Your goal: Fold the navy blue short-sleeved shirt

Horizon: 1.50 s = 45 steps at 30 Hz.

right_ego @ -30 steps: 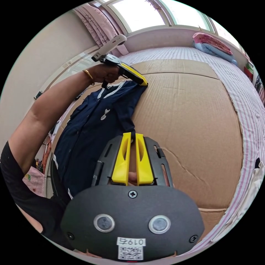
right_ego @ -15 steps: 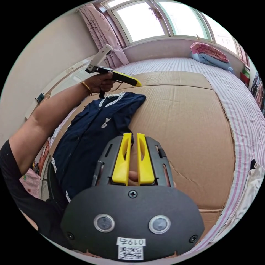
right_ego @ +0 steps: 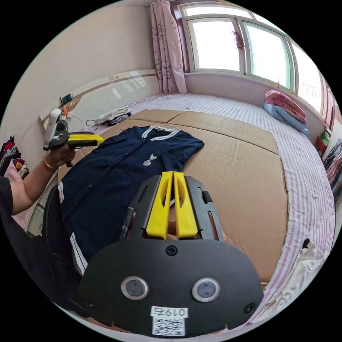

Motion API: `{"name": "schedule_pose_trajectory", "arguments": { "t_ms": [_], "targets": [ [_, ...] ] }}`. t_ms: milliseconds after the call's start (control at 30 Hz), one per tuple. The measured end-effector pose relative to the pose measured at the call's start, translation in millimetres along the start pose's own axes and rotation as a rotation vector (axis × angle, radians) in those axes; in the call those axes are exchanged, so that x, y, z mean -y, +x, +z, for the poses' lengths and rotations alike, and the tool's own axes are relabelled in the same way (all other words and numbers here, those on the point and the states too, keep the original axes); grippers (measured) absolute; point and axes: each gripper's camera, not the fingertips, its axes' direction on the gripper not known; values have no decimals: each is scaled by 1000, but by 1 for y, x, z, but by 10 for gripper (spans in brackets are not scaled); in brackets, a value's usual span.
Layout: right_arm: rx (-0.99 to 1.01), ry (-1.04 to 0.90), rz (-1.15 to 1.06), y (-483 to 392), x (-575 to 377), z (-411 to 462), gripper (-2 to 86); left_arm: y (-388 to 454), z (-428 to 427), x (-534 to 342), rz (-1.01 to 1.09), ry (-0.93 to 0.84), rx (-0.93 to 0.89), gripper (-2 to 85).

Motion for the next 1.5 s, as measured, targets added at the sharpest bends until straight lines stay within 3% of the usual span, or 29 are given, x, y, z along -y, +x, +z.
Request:
{"name": "schedule_pose_trajectory", "arguments": {
  "t_ms": [100, 200, 300, 400, 533, 633, 933, 1267, 1400, 1500],
  "targets": [
    [-1, -35, -40, -26, -11, -3, 0, -2, -40, -125, -97, -61, 118, 9],
    [19, -81, -60, -54, -32, -17, 15, -13, -72, -217, -245, -95, 125, 9],
    [2, -167, 17, -79, -61, -32, 61, -31, -103, -280, -372, -41, 169, 9],
    [107, -160, 207, -95, -113, -47, 72, -65, -117, -332, -515, -2, 17, 11],
    [88, -120, 436, -115, -187, -65, 75, -95, -122, -390, -634, -51, -56, 13],
    [141, -64, 501, -136, -216, -74, 74, -96, -132, -432, -619, -48, -59, 14],
    [18, -114, 457, -190, -232, -77, 21, -94, -154, -519, -555, -28, -76, 11],
    [-8, -156, 454, -209, -255, -86, 1, -108, -181, -581, -481, -123, 117, 10],
    [-9, -156, 453, -216, -262, -90, 11, -113, -188, -602, -487, -123, -8, 13],
    [14, -138, 488, -218, -272, -93, 25, -105, -185, -609, -450, -171, 24, 15]
  ]
}}
